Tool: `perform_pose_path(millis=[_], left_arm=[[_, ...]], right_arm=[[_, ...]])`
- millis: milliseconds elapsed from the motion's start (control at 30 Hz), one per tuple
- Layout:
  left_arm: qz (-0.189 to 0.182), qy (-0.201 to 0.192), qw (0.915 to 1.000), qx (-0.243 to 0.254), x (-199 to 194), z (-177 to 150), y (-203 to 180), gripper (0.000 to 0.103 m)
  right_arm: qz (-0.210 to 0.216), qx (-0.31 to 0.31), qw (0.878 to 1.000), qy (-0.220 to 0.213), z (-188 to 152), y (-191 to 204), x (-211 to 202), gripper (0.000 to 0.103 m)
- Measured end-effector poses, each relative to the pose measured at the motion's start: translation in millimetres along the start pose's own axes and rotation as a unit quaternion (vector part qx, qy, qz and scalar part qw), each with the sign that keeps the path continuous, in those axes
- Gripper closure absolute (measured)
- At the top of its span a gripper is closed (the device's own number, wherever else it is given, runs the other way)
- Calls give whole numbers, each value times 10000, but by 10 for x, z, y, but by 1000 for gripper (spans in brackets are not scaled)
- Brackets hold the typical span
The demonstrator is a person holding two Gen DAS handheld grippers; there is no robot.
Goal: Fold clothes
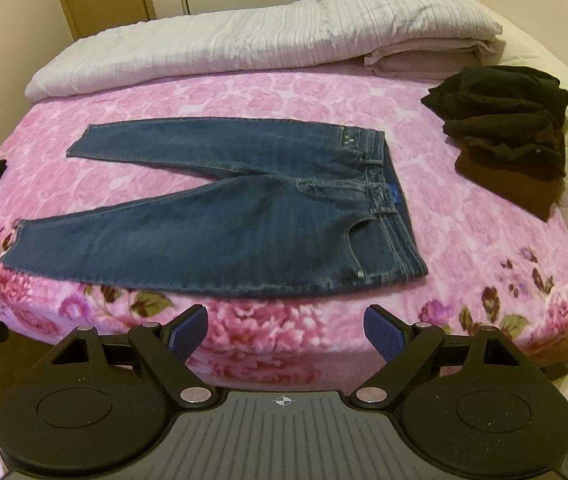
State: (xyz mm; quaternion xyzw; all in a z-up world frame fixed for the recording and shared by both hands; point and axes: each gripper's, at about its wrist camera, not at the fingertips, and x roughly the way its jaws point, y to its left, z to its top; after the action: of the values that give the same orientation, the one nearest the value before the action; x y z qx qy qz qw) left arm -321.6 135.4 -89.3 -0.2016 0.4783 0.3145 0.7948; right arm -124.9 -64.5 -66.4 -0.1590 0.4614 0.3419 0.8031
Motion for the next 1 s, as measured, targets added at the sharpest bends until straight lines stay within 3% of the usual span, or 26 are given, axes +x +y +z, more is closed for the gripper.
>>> perform_pose_path(millis=[267,433,533,733,833,1000], left_arm=[[-528,-74,9971,552,796,991,-89,73],[-860,-47,9895,1159,1401,1754,-86,73],[-1075,-14,9817,1568,1770,2102,-83,73],[-1344,170,9695,2042,2561,2543,-284,73],[-1526,222,9639,2170,2970,2698,-437,73],[-1694,186,9601,2216,3623,2910,-745,73]], right_arm=[[-88,253,9995,189,647,113,685,15],[-336,809,9943,609,1067,-62,1355,15],[-289,1299,9892,614,1231,-234,1582,15],[74,1560,9850,734,1411,-521,2154,15],[292,1457,9863,714,1520,-645,2510,21],[640,1136,9886,748,1720,-852,3211,21]])
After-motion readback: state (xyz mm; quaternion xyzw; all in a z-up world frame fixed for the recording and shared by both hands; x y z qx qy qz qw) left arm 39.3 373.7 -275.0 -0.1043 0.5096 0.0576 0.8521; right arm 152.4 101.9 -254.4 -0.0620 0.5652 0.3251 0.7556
